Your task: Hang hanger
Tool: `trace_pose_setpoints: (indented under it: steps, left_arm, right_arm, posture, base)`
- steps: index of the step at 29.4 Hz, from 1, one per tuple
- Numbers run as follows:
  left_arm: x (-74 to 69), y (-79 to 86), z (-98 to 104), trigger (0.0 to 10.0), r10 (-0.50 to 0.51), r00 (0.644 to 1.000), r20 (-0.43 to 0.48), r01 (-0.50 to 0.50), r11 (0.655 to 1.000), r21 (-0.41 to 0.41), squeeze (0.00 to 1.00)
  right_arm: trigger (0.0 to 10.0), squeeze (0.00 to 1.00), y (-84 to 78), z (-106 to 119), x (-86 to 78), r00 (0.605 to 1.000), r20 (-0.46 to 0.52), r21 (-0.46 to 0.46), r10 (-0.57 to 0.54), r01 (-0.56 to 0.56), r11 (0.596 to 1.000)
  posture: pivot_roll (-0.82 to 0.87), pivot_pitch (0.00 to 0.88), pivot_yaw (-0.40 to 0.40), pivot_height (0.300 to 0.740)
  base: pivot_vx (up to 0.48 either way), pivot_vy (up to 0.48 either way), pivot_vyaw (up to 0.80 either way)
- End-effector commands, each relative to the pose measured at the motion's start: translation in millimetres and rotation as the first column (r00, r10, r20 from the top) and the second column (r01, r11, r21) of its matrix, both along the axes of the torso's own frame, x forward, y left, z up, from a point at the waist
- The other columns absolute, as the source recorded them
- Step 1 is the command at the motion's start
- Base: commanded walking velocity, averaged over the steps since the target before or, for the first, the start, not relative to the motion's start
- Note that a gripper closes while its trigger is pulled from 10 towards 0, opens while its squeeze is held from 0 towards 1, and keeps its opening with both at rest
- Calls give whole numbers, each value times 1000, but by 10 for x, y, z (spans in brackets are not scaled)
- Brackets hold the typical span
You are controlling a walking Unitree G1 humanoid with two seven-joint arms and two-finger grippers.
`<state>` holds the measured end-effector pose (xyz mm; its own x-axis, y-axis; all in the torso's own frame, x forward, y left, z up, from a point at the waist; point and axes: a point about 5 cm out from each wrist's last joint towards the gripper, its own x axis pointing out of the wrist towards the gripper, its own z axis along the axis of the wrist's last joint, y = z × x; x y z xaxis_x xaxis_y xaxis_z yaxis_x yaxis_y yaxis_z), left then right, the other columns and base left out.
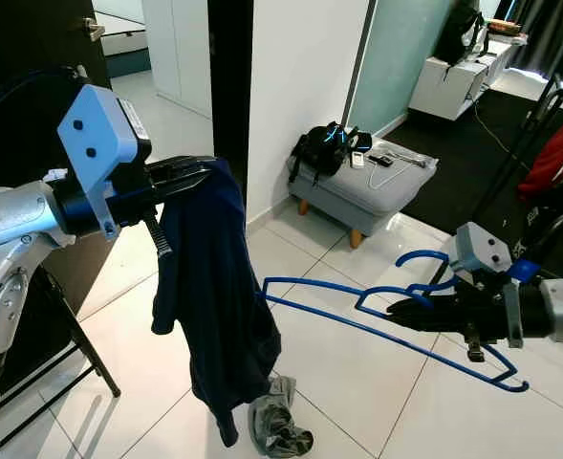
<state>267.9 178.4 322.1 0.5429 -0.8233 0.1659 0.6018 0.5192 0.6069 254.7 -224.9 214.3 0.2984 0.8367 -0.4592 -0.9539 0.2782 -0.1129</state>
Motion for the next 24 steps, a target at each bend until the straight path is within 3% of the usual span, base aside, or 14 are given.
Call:
trace_pose_setpoints:
  steps: [1,13,15,19,24]
  left_arm:
    - [-25,-58,48,10000,-30,999,17,30,1000,3,0]
    - [-69,-153,88,10000,-72,997,25,73,997,-27,0]
    - [-98,-204,117,10000,-99,995,30,100,994,-50,0]
    - [-200,-424,223,10000,-199,978,61,206,971,-119,0]
    - [-204,-472,245,10000,-213,974,72,220,967,-124,0]
  right_arm:
    - [10000,0,43,22,2,1000,11,5,17,-17,1000]
    - [10000,0,87,-30,99,998,65,-23,-28,29,999]
    - [10000,0,126,-67,148,995,87,-28,-52,54,998]
    - [10000,0,402,-246,279,989,107,8,-100,100,995]
    - [10000,0,489,-282,318,988,111,25,-111,109,994]
  posture:
    - [19,0,-45,740]
    - [20,0,-48,740]
    - [21,0,-49,740]
    - [28,0,-52,740]
    - [34,0,-55,740]
  base:
    - [0,0,0]
    - [0,0,0]
    - [0,0,0]
    - [0,0,0]
    - [0,0,0]
